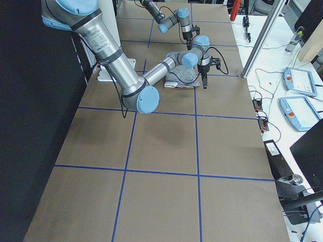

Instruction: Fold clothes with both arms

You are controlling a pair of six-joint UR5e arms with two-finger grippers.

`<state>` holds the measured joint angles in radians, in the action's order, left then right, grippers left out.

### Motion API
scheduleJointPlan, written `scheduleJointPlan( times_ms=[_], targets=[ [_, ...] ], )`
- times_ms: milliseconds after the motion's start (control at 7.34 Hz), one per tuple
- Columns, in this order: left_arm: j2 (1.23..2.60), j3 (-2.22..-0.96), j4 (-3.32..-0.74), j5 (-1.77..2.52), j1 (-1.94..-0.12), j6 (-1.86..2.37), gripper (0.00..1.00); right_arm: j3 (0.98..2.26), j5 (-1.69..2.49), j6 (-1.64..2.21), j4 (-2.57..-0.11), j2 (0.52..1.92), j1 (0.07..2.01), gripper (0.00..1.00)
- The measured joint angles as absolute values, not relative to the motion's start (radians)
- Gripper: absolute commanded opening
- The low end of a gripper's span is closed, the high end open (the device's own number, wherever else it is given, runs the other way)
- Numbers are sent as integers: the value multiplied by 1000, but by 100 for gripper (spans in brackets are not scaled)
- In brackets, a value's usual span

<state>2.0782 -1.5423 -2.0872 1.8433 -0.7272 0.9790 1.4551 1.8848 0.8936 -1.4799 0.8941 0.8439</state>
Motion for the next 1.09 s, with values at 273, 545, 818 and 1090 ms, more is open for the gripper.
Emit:
scheduleJointPlan(
  times_ms=[273, 545, 818, 1090],
  targets=[
    [1975, -1705, -1950, 1879, -822, 751, 100, 1561, 1957, 672, -1484, 1059, 954, 100],
    [1853, -1794, -1905, 1933, -958, 499, 100, 1632, 2040, 327, -1485, 1250, 1127, 100],
    [1744, -1802, -1899, 2046, -1162, 192, 100, 1650, 2127, 18, -1478, 1429, 1321, 100],
    [1617, -1779, -1905, 2142, -1310, 67, 100, 1647, 2155, -120, -1454, 1630, 1441, 100]
  ],
)
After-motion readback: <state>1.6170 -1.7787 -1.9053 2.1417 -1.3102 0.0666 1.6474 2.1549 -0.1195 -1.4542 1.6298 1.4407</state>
